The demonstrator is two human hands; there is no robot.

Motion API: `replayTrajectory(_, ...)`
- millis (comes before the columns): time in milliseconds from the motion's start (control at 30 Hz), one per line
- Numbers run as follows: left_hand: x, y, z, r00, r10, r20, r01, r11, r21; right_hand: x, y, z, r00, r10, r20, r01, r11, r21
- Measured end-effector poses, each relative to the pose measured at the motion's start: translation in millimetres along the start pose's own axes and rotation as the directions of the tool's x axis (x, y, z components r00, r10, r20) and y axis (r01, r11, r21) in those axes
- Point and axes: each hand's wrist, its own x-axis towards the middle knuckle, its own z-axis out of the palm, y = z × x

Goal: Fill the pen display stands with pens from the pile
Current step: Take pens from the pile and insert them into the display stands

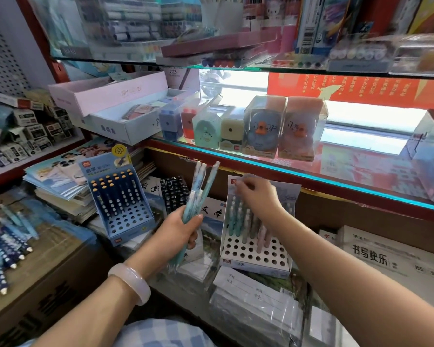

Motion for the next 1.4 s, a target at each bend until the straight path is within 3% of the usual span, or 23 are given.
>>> replayTrajectory(67, -2, 0, 0, 0.997, -0.015, 0.075, 0.014, 1.0, 0.011, 1, -16, -1, 0.989, 0.105, 0.105, -0.128, 0.958, 0.255)
replayTrajectory(167, -4, 1, -2, 0.991, -0.017, 0.136, 0.011, 0.999, 0.046, 3, -26, 0, 0.977, 0.128, 0.172, -0.186, 0.904, 0.385)
replayTrajectory(400, -6, 3, -9, 0.982, -0.03, 0.187, 0.022, 0.999, 0.047, 0, -29, -10, 0.974, 0.03, 0.223, -0.115, 0.917, 0.381)
replayTrajectory(533, -6, 1, -11, 0.988, -0.041, 0.149, 0.034, 0.998, 0.05, -2, -28, -22, 0.992, -0.041, 0.12, -0.003, 0.938, 0.348)
replayTrajectory(600, -5, -2, -16, 0.997, -0.054, 0.062, 0.054, 0.999, -0.002, 0, -23, -28, 0.996, -0.087, 0.023, 0.08, 0.972, 0.22)
replayTrajectory(667, -5, -5, -20, 0.997, -0.077, -0.001, 0.077, 0.996, -0.046, -2, -15, -28, 0.983, -0.182, -0.027, 0.182, 0.983, -0.02)
replayTrajectory(833, -5, -10, -21, 0.997, -0.052, -0.048, 0.052, 0.999, -0.01, -15, 4, -9, 0.965, -0.253, 0.071, 0.261, 0.895, -0.363)
replayTrajectory(1267, -7, -15, -24, 0.994, -0.032, -0.108, 0.023, 0.996, -0.086, -20, 20, 18, 0.986, -0.104, 0.128, 0.159, 0.808, -0.568)
replayTrajectory(1400, -6, -15, -24, 0.994, -0.036, -0.108, 0.032, 0.999, -0.036, -22, 23, 25, 0.986, -0.087, 0.142, 0.162, 0.705, -0.691)
